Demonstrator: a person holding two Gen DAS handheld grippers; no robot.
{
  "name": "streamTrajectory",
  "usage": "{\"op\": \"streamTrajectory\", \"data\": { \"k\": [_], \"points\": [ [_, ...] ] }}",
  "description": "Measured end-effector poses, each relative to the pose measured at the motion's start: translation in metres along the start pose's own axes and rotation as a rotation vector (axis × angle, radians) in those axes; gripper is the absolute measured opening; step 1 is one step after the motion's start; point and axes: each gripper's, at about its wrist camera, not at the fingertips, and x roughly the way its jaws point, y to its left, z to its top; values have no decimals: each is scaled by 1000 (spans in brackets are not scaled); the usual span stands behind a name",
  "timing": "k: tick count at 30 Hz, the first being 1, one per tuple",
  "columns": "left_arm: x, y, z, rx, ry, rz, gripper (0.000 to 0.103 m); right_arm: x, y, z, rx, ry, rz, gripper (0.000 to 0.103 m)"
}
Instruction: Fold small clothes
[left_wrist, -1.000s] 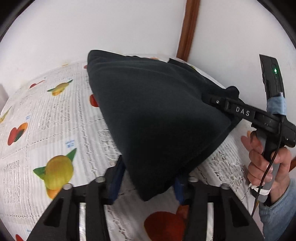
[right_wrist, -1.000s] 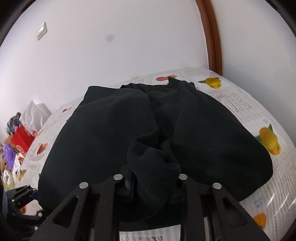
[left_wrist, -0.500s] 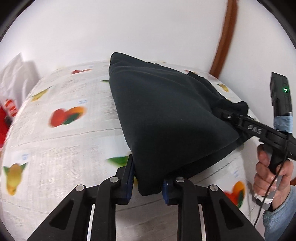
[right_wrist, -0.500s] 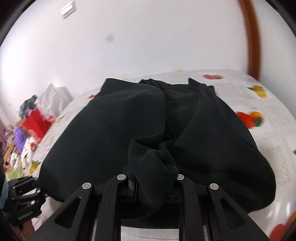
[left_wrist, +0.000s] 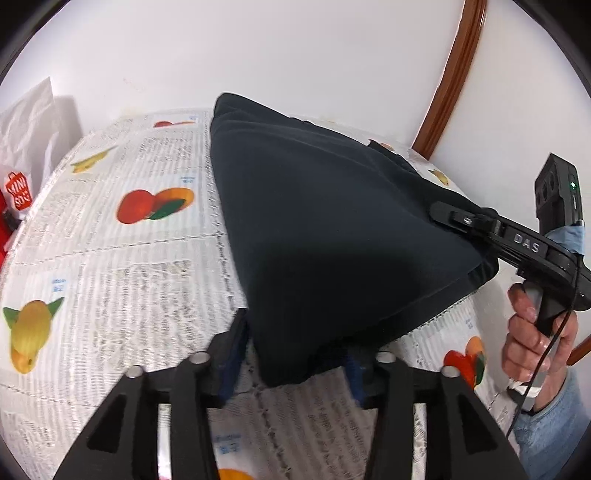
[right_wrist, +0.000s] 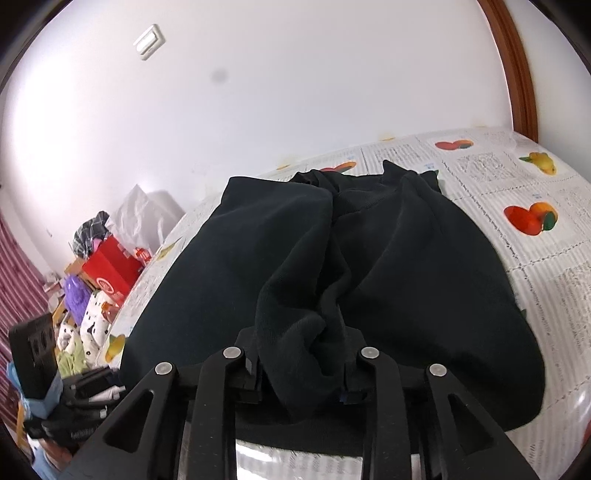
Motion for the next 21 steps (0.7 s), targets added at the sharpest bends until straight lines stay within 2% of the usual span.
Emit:
{"op": "streamTrajectory", "data": {
  "k": [2, 6, 9, 12, 13, 14, 17, 18, 21],
  "points": [
    [5, -7, 1, 22, 1, 14, 59, 6, 3, 3, 3, -1, -18, 30],
    [20, -15, 2, 31, 26, 77, 59, 19, 5, 7, 30, 17, -47, 29],
    [22, -16, 0, 38, 21, 100, 61, 23, 8, 10, 9, 24, -71, 16],
    [24, -17, 0, 37, 21, 113, 62, 0, 11, 17, -46, -72, -45, 13],
    [24, -18, 0, 37, 20, 115, 62, -15, 9, 20, -54, -128, -37, 13],
    [24, -18, 0, 37, 17, 117, 62, -29, 2, 22, -38, -180, -38, 12],
    [25, -19, -1, 45, 15, 123, 62, -52, -25, 20, 35, -262, -94, 13],
    [26, -20, 0, 48, 16, 123, 63, -53, -33, 19, 52, -258, -110, 13],
    [27, -23, 1, 68, 14, 133, 64, -37, -62, 10, 129, -142, -117, 14]
  ]
}}
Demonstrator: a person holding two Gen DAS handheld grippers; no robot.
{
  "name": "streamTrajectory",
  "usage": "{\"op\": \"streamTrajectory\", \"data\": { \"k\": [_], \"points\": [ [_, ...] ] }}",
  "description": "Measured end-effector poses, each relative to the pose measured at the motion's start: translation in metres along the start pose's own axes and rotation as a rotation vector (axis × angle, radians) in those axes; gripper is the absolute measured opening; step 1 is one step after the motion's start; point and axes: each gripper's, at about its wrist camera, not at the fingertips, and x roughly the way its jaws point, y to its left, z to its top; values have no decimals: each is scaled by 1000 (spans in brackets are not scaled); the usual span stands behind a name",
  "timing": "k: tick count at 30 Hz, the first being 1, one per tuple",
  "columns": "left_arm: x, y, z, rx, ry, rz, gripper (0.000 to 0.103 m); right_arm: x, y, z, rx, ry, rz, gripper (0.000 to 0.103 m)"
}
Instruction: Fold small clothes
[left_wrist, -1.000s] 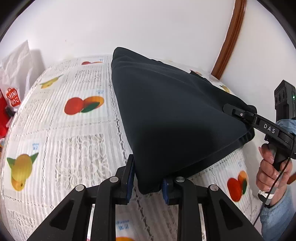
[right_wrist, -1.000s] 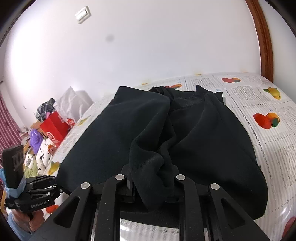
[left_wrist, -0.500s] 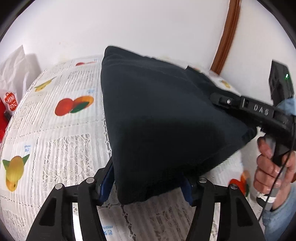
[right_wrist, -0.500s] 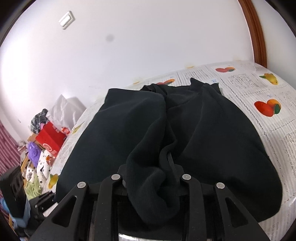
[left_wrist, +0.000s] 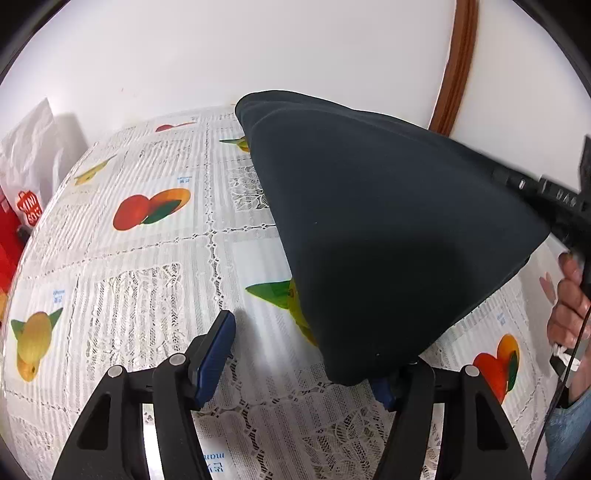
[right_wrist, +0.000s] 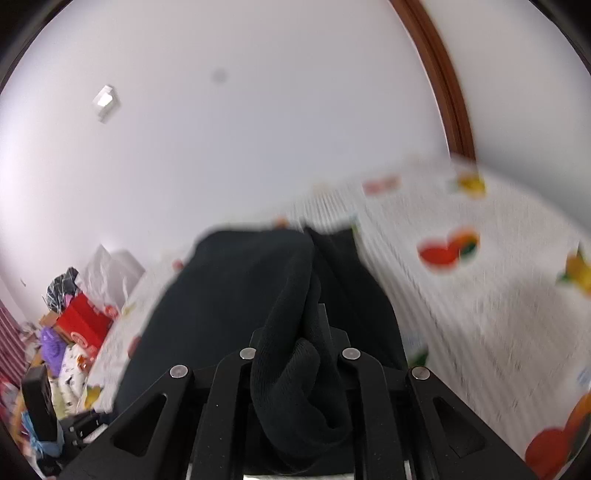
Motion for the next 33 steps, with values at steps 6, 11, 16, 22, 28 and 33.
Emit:
{"op": "streamTrajectory", "data": {
  "k": [6, 11, 16, 22, 28, 33],
  "points": [
    [-4, -23, 4, 43, -28, -35, 61, 6, -1, -9, 7, 41, 9, 28],
    [11, -39, 12, 70, 2, 12, 64, 23, 0, -6, 19, 67, -31, 30],
    [18, -40, 16, 44, 21, 20, 67, 10, 8, 9, -43, 16, 17, 13],
    [20, -37, 17, 33, 20, 21, 67, -18, -25, 9, 6, -89, -12, 12],
    [18, -35, 16, 35, 27, 10, 67, -6, -40, -7, 5, 32, -90, 24],
    [-11, -34, -2, 92, 13, 7, 64, -43, -29, 3, -106, -20, -212, 32]
  ]
}}
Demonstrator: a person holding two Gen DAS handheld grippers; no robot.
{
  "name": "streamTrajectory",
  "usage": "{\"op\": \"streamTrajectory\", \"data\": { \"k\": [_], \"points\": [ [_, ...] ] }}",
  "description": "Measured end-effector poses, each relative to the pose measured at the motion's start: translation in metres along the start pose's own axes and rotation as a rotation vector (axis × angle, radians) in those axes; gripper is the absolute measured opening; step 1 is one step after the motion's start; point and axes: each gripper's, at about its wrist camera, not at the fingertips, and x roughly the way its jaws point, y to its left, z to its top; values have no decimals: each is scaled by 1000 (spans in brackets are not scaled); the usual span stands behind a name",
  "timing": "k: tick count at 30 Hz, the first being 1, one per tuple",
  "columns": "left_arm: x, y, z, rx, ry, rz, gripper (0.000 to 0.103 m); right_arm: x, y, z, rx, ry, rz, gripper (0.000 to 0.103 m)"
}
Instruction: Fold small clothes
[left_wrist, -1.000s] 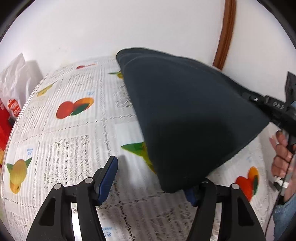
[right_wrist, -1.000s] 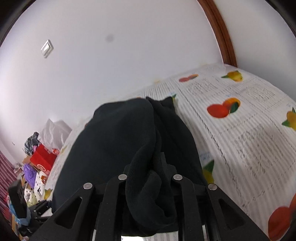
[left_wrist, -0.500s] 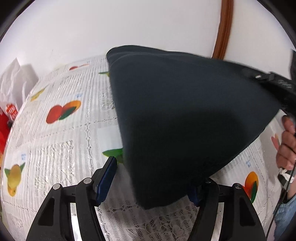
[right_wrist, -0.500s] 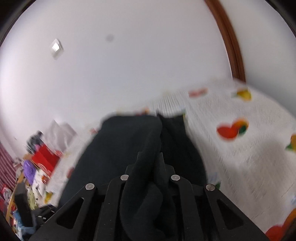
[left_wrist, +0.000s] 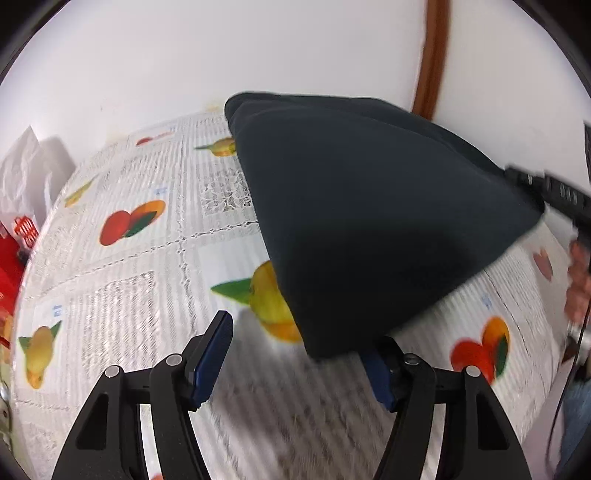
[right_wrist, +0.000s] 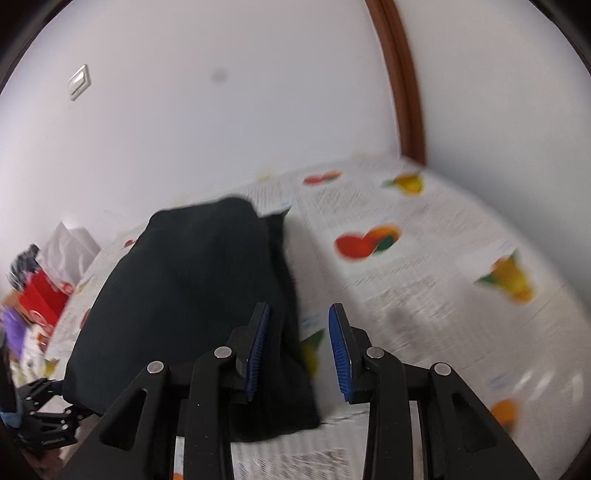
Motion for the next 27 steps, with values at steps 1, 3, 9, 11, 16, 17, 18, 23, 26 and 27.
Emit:
{"op": "streamTrajectory", "data": {
  "k": [1, 3, 9, 11, 16, 17, 18, 23, 26, 27],
  "points": [
    [-10, -2, -5, 10, -16, -14, 64, -9, 3, 4, -21, -28, -7, 32],
    [-25, -6, -8, 11, -40, -40, 64, -20, 11, 9, -66, -59, 31, 33],
    [-56, -8, 19, -5, -169, -38, 64, 3, 34, -21, -193, 10, 23, 30],
    [-45, -6, 31, -5, -155, -27, 64, 9, 28, -33, -186, 36, 1, 28],
    [5, -4, 27, -6, -34, 0, 67, 1, 18, -39, -181, 73, -8, 28],
    [7, -4, 25, -4, -35, -9, 67, 0, 18, -38, -190, 80, -4, 29],
    [5, -4, 22, 3, -44, -12, 67, -2, 19, -34, -198, 87, -3, 29],
    [-12, 3, 35, 1, -52, -28, 67, -6, 31, 2, -250, 65, 23, 34],
    [-14, 13, 54, -3, -82, -3, 67, 17, 42, 39, -272, 96, 20, 35],
    [-13, 18, 61, -12, -86, 1, 67, 24, 44, 46, -271, 107, 23, 35]
  ]
}}
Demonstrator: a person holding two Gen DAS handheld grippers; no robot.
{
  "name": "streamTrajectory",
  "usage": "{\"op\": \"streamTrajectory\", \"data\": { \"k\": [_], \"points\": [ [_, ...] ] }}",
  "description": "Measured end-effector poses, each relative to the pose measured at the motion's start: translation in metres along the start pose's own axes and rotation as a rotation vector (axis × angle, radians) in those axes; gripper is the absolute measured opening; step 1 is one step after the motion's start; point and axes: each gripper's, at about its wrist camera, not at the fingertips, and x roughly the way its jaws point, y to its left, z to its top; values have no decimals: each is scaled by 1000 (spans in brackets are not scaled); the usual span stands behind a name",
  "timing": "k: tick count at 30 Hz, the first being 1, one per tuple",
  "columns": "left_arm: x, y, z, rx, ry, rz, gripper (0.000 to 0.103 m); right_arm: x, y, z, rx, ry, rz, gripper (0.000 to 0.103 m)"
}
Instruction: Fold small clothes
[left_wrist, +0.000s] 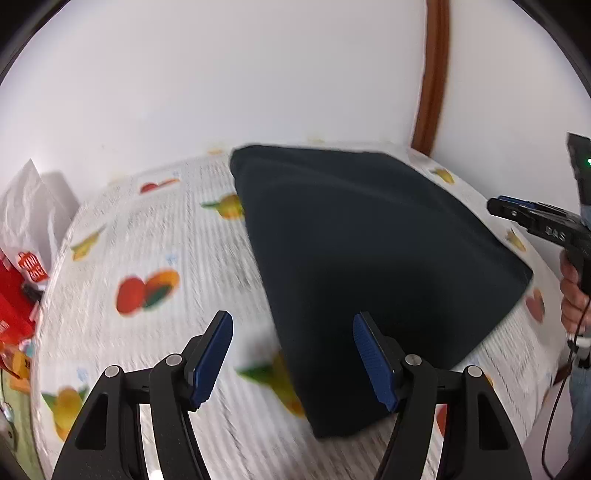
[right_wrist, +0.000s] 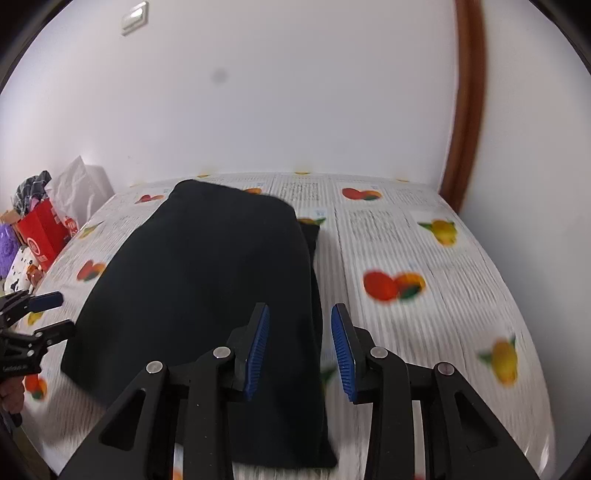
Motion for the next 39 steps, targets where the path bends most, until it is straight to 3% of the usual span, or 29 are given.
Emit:
{"op": "streamTrajectory", "data": {
  "k": [5, 12, 14, 15, 19, 22, 25, 30, 34, 36, 39],
  "points": [
    [23, 17, 26, -37, 21, -17, 66, 63, -10, 57, 68, 103, 73, 35],
    [72, 7, 37, -27, 93, -69, 66, 139, 0, 90, 123, 190, 170, 35],
    [79, 5, 37, -29, 103, -68, 67, 166, -4, 95, 201, 259, 204, 32],
    [81, 5, 36, -31, 109, -69, 67, 170, -5, 97, 214, 260, 227, 9],
    [80, 7, 35, -42, 120, -98, 67, 138, -26, 106, 177, 70, 281, 7],
    [83, 7, 35, -38, 122, -100, 67, 151, -22, 100, 158, 130, 232, 8],
    [79, 8, 35, -39, 125, -103, 67, 151, -28, 100, 187, 140, 213, 12],
    [66, 14, 29, -38, 112, -119, 67, 141, -36, 98, 194, 170, 241, 39],
    [67, 12, 27, -26, 108, -109, 67, 165, -24, 100, 215, 242, 257, 38],
    [68, 13, 26, -40, 114, -115, 67, 173, -22, 106, 216, 234, 264, 9],
    [68, 16, 26, -54, 114, -123, 67, 163, -26, 114, 208, 133, 296, 8]
  ]
}}
